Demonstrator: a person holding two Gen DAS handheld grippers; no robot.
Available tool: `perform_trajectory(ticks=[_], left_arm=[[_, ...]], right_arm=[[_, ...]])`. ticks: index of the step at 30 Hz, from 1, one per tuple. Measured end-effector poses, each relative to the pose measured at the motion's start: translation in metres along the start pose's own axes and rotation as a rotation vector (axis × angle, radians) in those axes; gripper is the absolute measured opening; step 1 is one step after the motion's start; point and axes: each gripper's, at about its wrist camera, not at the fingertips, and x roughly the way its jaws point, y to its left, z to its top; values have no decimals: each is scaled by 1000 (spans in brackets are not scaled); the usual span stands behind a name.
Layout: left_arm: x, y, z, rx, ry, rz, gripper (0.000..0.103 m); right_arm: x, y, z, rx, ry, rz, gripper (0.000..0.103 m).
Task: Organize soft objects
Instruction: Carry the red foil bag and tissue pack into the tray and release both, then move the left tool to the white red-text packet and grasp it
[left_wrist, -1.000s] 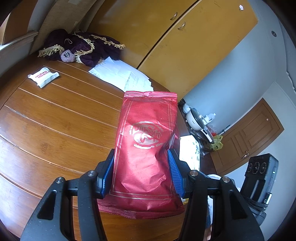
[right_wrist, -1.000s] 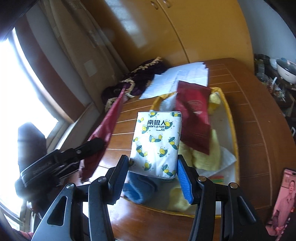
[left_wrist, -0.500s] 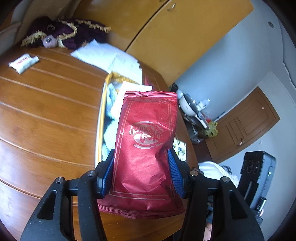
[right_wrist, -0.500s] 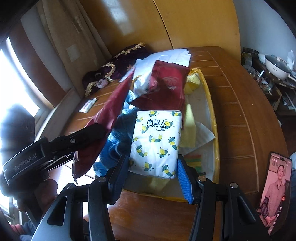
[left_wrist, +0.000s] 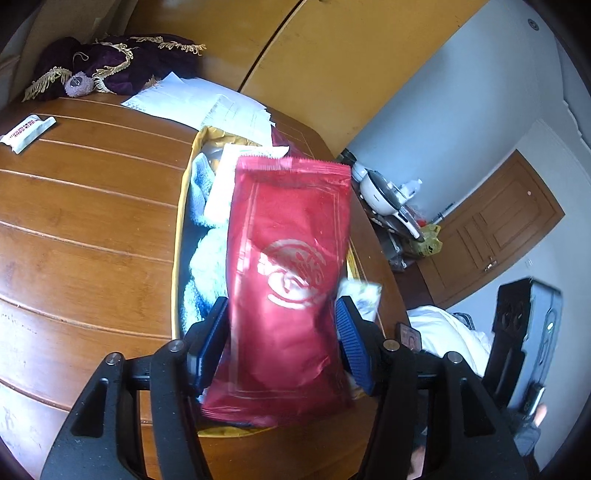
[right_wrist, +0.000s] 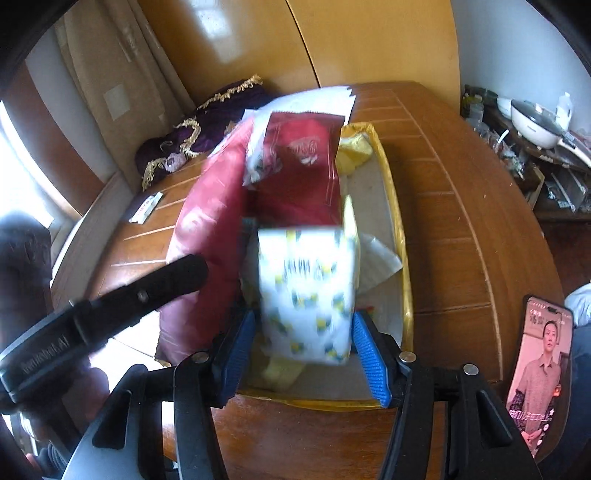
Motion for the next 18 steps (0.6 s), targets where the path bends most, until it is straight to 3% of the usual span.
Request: perform_trajectory(ticks=[3, 5, 8, 13, 18], left_arm=[[-5, 6, 1, -11, 3, -42, 63], [-16, 9, 1, -18, -32, -63, 70], [-33, 15, 2, -17, -89, -69, 71], [-54, 36, 5, -54, -158, -13, 71], [-68, 75, 11, -142, -192, 45, 71]], right_arm=[[-10, 6, 3, -11, -47, -4, 66], [-17, 12, 4, -21, -74, 9, 66], [-28, 24, 7, -37, -117, 33, 66], [-30, 53, 16, -76, -137, 110, 67], [-15, 89, 26, -118, -96, 195, 67]])
